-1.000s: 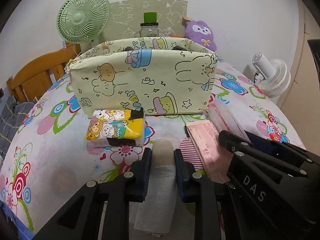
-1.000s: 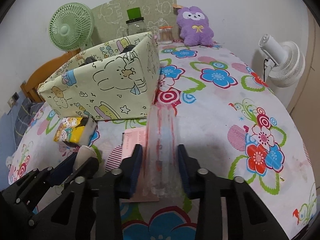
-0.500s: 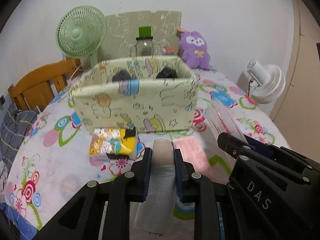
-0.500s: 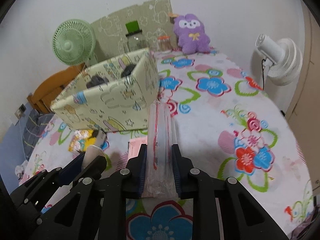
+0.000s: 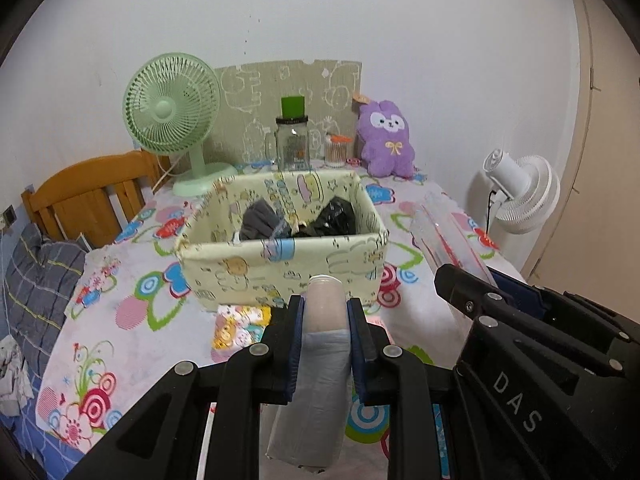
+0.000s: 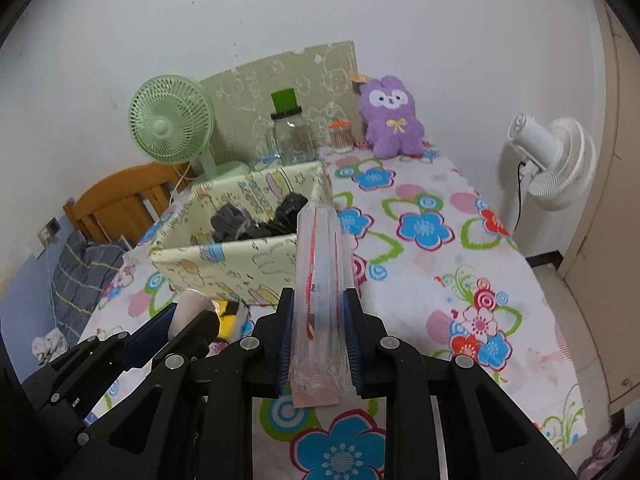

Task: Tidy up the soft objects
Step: 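Carry the towel roll and clear tube bag over the fabric box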

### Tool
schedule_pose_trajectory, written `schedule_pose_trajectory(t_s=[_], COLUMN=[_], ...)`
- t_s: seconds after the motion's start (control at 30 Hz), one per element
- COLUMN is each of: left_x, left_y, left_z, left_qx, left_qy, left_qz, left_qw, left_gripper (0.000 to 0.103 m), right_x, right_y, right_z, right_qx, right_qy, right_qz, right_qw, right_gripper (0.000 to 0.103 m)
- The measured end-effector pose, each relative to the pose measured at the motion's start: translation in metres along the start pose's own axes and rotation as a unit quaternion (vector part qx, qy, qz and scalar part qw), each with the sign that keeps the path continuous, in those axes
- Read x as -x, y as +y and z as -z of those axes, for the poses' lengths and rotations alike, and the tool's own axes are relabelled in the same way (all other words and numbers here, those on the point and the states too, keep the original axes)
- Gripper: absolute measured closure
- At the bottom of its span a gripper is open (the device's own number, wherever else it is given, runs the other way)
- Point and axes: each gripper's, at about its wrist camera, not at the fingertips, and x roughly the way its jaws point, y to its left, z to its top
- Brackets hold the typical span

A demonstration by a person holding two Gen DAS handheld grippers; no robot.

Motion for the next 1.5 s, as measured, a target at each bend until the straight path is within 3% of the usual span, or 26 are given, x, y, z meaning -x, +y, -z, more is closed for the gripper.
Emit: schedule_pose_trajectory(t_s=[0.3,0.8,1.1,1.5], left_x=[0.013,0.013,0.001,-0.036], left_y=[0.012,0.039,0.048,0.065], left_z=[-0.019,-0.042,-0.067,-0.082], left_qx=[-0.009,-0.009,-0.029,-0.011], left_qy=[-0.010,-0.022,-0.024,-0.007], left_qz=[0.005,-0.012,-0.018,-0.016], left_qw=[0.9999,0.9996,0.9991,0.9998], left_gripper=[0.083,0.083,0.083,0.083], right_x=[0.016,0.013,0.001,-0.042], right_y=[0.022,0.054,0.062,0.069], right_z=[-0.018,-0.043,-0.064,-0.085], right_qx=[0.018,0.035,0.035,0.031], right_qy=[-0.016,-0.024,-0.029,-0.010], right_qz=[0.021,0.003,0.010,0.000], right_qw=[0.999,0.999,0.999,0.999], right_gripper=[0.077,0.076,0.077,0.077])
